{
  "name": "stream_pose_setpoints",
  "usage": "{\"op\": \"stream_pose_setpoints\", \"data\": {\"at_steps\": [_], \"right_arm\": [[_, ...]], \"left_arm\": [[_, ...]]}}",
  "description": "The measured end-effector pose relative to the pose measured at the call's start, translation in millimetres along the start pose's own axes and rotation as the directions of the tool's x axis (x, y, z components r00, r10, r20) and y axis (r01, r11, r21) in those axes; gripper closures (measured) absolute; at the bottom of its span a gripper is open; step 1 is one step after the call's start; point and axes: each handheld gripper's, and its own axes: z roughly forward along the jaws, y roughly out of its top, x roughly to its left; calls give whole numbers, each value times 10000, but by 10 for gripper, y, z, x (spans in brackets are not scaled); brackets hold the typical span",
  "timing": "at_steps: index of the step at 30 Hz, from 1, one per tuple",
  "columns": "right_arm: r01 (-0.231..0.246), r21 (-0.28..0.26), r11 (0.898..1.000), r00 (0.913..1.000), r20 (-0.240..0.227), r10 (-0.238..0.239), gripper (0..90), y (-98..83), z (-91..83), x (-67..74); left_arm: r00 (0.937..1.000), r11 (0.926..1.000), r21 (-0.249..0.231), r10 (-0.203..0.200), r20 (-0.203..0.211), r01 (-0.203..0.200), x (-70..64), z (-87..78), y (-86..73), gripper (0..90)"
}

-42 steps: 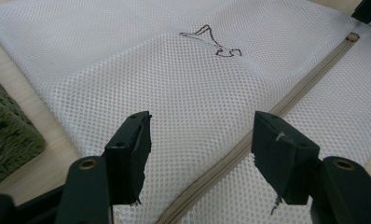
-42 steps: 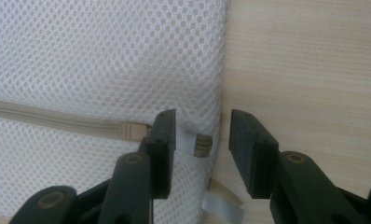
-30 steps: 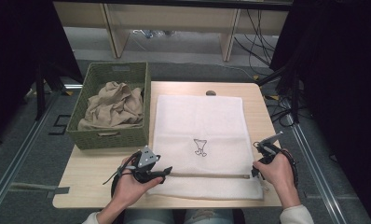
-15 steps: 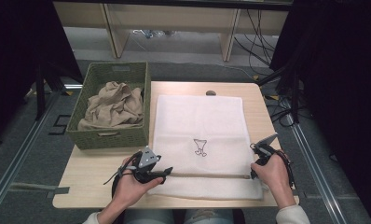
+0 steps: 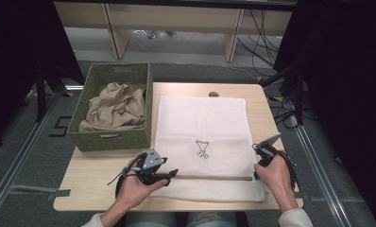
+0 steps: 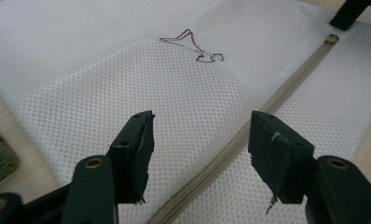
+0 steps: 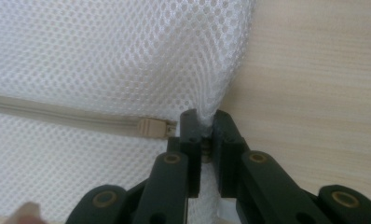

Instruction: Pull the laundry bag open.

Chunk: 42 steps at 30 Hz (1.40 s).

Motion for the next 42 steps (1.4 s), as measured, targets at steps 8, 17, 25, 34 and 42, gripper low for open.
{"op": "stream_pose_setpoints", "data": {"at_steps": [8,17,25,34,42], "right_arm": [[-929,-412,9948,9956,-188,922,848,-13,-234,179],[-66,-763,9971,9997,-238,48,848,-6,-307,130],[8,-841,9965,9997,-247,-28,848,-7,-328,126],[6,-1009,9949,9995,-298,-36,848,-12,-371,138],[-380,-966,9946,9988,-360,346,848,-20,-387,171]], "left_arm": [[9971,9996,-243,130,750,-112,-131,127,103,417],[9858,9972,-566,577,1576,-493,-279,245,276,425],[9756,9925,-765,1084,1910,-953,-405,334,376,429],[9647,9878,-837,1466,2189,-1311,-482,401,516,435],[9515,9861,-1013,1544,2660,-1317,-663,512,628,438]]}}
